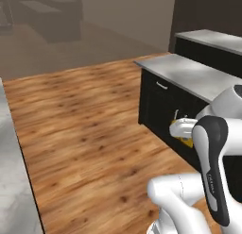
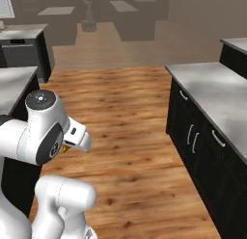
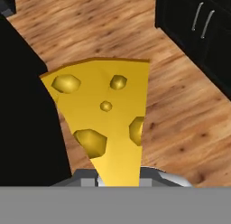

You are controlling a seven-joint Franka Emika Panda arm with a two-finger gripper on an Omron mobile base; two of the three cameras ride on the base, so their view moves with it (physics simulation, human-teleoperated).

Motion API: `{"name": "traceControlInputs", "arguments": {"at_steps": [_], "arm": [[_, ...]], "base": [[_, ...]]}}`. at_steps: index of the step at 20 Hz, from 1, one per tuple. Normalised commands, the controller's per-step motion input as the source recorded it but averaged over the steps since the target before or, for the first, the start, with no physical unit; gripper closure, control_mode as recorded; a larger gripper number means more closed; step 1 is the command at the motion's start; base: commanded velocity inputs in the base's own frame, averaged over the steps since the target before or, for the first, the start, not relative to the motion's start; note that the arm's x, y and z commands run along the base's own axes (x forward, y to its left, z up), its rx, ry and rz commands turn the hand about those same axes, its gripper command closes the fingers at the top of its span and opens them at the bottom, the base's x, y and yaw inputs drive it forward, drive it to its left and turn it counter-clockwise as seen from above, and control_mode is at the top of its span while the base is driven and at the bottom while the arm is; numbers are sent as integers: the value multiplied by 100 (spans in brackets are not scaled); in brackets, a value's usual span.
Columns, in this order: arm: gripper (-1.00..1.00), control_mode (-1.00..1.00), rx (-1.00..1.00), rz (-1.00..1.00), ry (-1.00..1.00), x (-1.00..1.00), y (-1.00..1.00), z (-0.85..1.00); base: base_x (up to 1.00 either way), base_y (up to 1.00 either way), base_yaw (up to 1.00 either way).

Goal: Take the cheese, steak, and avocado from the fridge and place them on the plate on the dining counter to create an appetizer plate.

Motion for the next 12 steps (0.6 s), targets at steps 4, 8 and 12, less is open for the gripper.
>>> {"name": "traceControlInputs", "arguments": {"at_steps": [4,8,12], "arm": [[100,100,0,0,0,0,0,0],[100,100,0,0,0,0,0,0],[100,100,0,0,0,0,0,0]], "base": [[100,0,10],[100,0,1],[100,0,0]]}}
